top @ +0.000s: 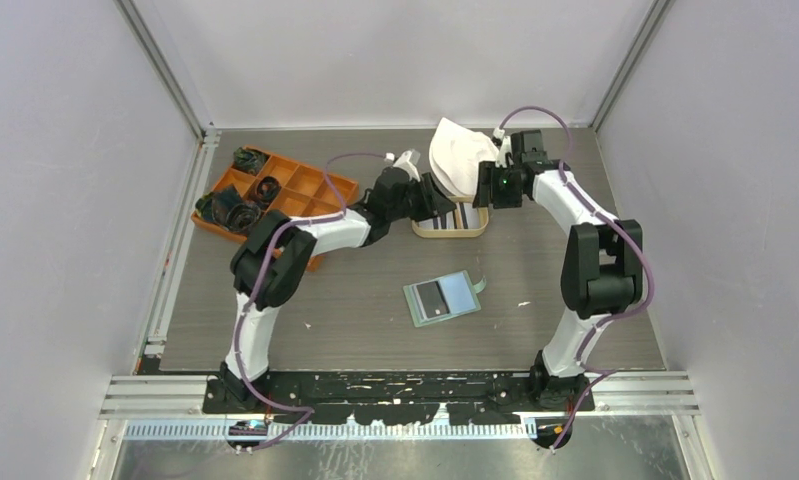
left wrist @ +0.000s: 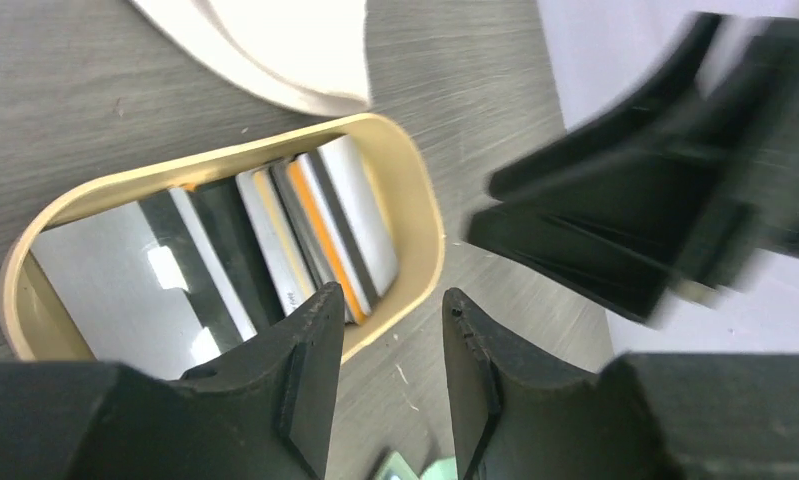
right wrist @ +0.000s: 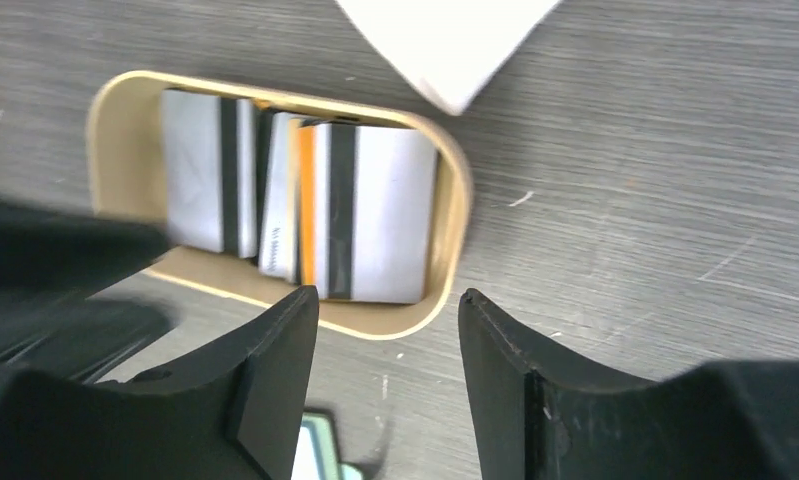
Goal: Put the credit cards into the card holder
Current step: Move the storage box to the center of the board.
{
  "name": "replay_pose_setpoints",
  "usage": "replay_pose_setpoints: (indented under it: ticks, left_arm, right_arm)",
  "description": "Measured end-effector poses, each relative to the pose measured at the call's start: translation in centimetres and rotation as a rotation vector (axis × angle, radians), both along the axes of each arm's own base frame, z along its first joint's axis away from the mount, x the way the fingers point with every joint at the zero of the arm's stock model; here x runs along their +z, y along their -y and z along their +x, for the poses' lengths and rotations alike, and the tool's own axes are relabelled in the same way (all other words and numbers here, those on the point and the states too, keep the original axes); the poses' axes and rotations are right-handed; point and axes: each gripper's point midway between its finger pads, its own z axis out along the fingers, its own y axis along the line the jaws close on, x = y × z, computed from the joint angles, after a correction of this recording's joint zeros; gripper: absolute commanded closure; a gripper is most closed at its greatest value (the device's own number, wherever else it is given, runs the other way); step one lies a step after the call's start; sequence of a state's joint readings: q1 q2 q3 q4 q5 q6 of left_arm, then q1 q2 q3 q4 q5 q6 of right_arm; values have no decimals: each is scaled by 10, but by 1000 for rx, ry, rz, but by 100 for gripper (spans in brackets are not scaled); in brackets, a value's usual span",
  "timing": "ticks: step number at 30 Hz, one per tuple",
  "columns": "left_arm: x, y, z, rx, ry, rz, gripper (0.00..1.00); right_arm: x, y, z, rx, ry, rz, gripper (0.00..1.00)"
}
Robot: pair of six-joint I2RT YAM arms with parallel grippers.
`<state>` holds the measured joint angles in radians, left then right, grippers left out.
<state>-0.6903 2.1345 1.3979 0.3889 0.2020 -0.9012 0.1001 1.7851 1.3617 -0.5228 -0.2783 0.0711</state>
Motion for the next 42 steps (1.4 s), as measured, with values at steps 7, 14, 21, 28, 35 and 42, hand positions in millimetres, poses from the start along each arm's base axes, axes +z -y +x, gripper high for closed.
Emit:
replay_pose_setpoints:
  ticks: [7, 14, 21, 28, 35, 42]
  left_arm:
    - [73, -24, -21, -54, 194, 57, 55]
    - [108, -52, -45, -75, 279, 75, 54]
    - [82, -56, -59, -112, 163, 66, 52]
    - [42, -48, -60, -106, 16, 46, 48]
    - [-12, -39, -63, -83, -122, 68, 47]
    - [-33, -28, -61, -45, -186, 70, 47]
  right_arm:
    - [-36, 18, 12, -63, -60, -97, 50]
    - [-59, 18, 20, -88, -114, -94, 75]
    - [-63, 14, 11, -92, -143, -71, 87]
    - [-64, 8, -10, -112, -185, -29, 87]
    - [-63, -7, -45, -136, -239, 39, 77]
    - [-53, -23, -60, -128, -254, 115, 76]
